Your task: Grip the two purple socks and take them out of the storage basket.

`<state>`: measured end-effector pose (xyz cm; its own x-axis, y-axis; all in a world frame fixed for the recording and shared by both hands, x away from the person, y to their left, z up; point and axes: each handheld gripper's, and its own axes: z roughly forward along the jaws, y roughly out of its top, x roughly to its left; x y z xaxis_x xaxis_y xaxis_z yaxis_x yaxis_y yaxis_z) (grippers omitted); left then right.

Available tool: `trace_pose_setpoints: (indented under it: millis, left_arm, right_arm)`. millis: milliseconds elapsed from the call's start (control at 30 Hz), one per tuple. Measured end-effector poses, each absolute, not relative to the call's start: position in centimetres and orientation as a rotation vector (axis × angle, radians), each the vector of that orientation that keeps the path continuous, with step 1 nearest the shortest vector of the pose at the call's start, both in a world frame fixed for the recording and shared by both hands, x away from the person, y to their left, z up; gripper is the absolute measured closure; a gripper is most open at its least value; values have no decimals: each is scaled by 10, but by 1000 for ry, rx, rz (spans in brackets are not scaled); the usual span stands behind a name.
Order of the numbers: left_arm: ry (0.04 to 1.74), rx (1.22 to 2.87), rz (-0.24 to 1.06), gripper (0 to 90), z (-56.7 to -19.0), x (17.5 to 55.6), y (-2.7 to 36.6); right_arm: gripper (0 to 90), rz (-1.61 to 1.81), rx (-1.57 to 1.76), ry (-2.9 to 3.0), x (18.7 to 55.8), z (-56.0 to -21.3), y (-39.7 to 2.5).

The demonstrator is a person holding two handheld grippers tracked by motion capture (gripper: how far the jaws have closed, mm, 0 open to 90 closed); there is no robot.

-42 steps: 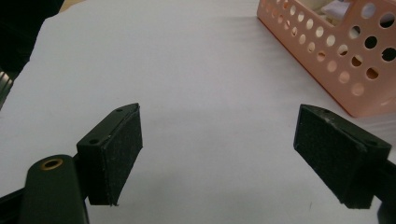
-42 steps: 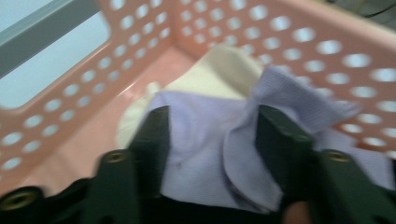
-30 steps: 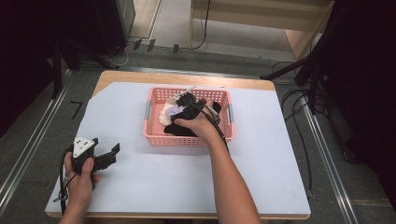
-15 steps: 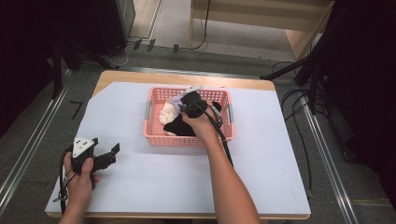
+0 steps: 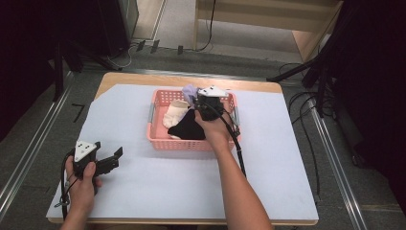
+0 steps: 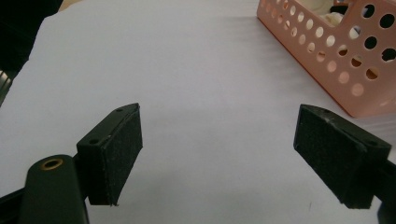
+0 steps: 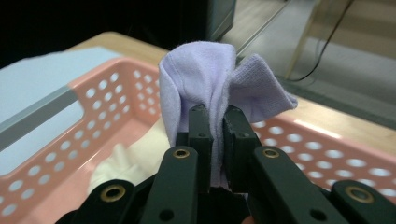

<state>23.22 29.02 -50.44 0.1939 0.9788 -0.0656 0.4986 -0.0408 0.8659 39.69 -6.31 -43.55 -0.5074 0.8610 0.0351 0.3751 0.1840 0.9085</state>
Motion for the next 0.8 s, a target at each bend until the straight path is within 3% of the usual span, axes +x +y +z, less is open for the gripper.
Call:
trace_pose_setpoints:
  millis: [500, 800]
  left_arm:
    - [1418, 1668, 747, 161, -504, 232, 289]
    - [1418, 1673, 748, 161, -504, 232, 289]
  right_arm:
    - [833, 1367, 1223, 1732, 381, -430, -151]
    - [832, 1269, 1369, 1628, 373, -454, -219]
